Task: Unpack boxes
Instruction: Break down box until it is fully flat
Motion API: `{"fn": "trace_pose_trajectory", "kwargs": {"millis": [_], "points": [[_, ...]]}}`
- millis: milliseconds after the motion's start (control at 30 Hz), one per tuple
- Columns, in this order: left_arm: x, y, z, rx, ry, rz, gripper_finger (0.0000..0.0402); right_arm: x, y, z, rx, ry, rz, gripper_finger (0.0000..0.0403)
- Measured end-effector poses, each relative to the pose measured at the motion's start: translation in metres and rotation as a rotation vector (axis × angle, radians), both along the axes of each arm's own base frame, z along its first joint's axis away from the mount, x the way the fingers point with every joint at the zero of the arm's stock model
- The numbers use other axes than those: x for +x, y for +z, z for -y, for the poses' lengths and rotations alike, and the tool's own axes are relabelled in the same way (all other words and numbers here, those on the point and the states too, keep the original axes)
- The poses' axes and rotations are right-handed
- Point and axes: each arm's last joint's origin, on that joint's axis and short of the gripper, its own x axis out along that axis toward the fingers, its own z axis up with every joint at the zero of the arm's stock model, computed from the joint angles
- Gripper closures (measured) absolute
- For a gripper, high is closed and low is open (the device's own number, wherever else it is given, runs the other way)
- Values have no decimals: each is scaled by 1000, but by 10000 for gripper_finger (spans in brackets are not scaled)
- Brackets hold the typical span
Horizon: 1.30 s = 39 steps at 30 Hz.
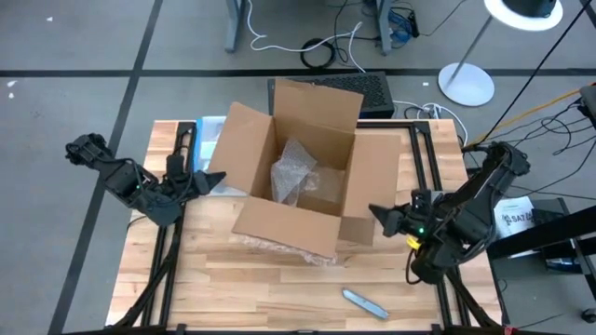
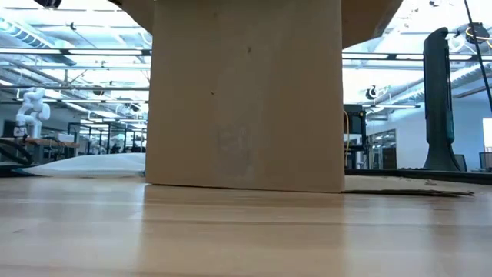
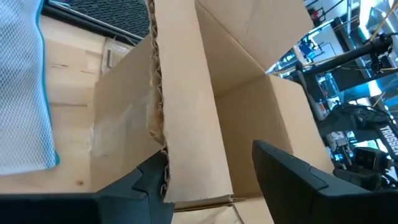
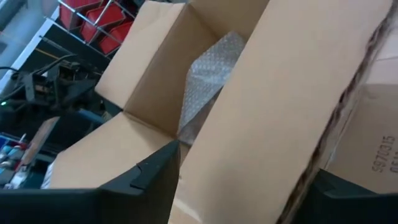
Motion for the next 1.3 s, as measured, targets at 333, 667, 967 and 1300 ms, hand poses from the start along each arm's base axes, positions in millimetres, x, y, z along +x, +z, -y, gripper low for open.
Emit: {"fn": "trace_pose_trajectory", "kwargs": {"millis": [333, 667, 967, 1300], "points": [[2, 0, -1, 72, -10, -42, 335, 0, -1, 3, -32, 5, -36, 329], [31, 26, 0, 256, -187, 25, 398, 5, 30, 3, -190, 92, 67, 399], [80, 27, -4, 289, -264, 73, 400, 8, 144, 19, -559, 298, 209, 401], [128, -24, -1, 105, -374, -156, 400, 36, 133, 43, -409, 520, 14, 402]]}}
